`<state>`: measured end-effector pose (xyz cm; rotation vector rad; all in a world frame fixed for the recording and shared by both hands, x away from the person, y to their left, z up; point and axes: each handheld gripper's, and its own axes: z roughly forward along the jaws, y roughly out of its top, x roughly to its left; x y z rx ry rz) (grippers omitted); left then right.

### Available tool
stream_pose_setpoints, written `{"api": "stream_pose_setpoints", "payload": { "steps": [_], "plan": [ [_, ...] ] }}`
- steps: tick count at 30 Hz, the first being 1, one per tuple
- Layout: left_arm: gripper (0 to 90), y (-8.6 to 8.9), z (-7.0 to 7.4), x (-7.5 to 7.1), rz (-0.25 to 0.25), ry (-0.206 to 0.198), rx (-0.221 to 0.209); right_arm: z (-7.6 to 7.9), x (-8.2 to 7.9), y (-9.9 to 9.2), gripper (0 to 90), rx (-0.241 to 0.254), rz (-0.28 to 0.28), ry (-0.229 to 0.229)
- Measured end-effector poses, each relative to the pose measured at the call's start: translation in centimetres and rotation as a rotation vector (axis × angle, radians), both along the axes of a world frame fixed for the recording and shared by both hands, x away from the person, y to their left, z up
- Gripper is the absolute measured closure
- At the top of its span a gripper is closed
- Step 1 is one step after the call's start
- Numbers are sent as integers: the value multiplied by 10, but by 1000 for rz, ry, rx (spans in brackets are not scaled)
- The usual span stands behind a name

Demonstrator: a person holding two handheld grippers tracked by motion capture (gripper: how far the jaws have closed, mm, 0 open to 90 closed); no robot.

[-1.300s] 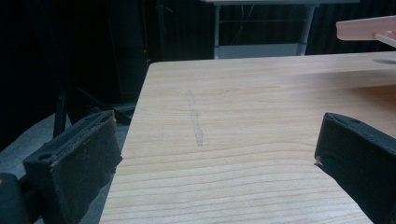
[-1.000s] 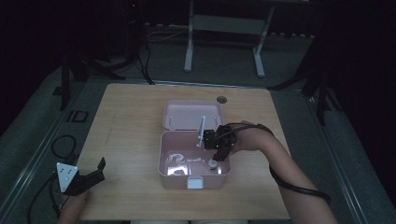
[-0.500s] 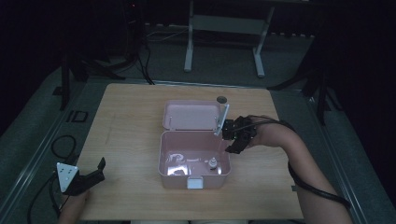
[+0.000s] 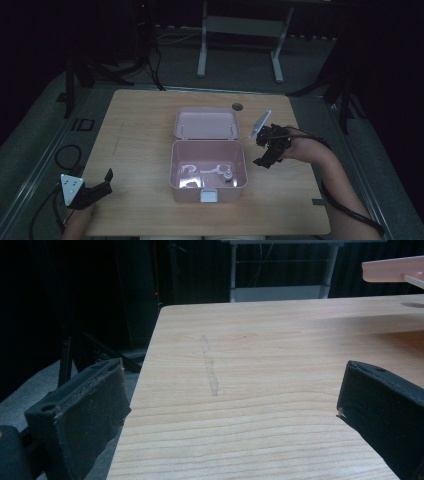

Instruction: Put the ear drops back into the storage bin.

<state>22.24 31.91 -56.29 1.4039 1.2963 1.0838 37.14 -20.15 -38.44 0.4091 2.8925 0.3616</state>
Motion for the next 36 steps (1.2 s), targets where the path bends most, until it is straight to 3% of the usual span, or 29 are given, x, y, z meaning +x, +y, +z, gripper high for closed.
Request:
{"api": "stream_pose_setpoints", "payload": {
  "steps": [4, 11, 17, 23, 30, 36],
  "plan": [
    [3, 0, 0, 0, 1, 1, 0, -14, 3, -15, 135, 43, -38, 15],
    [3, 0, 0, 0, 1, 0, -1, -37, 7, -34, 136, 65, -119, 9],
    [3, 0, 0, 0, -1, -1, -1, -69, 10, -50, 139, 107, -212, -11],
    [4, 0, 0, 0, -1, -1, -1, -94, 6, -58, 138, 186, -278, -25],
    [3, 0, 0, 0, -1, -1, -1, -118, 0, -67, 138, 252, -336, -64],
    [3, 0, 0, 0, -1, 0, -1, -131, -4, -77, 138, 335, -444, -134]
  ]
}}
